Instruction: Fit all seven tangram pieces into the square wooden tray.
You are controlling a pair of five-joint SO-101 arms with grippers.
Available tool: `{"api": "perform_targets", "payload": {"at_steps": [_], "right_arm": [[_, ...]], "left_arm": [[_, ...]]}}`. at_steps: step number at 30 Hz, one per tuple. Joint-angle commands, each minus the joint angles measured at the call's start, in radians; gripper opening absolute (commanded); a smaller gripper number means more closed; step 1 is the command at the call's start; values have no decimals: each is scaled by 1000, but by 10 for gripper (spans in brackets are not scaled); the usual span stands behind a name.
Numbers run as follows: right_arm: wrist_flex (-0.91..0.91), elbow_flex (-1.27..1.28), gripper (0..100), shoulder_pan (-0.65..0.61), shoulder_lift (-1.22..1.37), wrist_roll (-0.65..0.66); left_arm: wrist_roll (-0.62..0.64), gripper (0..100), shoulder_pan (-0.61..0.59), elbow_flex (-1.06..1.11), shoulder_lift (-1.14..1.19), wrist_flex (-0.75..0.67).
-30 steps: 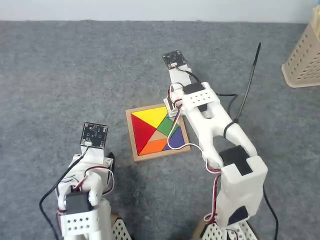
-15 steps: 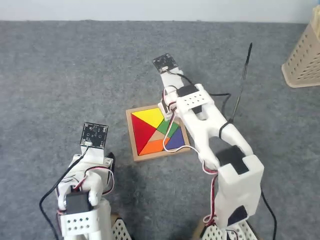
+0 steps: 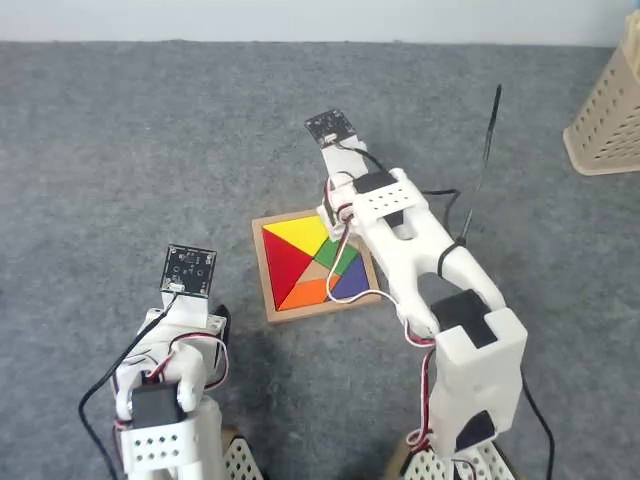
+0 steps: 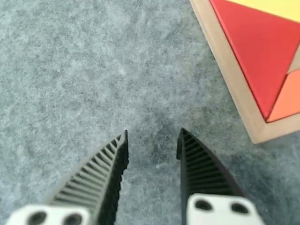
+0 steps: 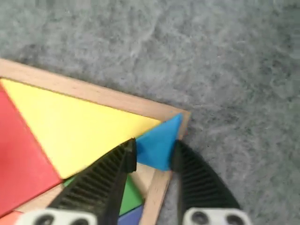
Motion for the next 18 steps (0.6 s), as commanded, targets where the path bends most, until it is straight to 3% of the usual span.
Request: {"api": "perform_targets", "payload": {"at_steps": [1, 18], "right_arm": [[30, -35, 13, -15, 4, 25], [116, -31, 12, 15, -120, 15]], "left_arm": [[-5, 168, 2, -12, -6, 5], [-5, 168, 2, -12, -6, 5]]}}
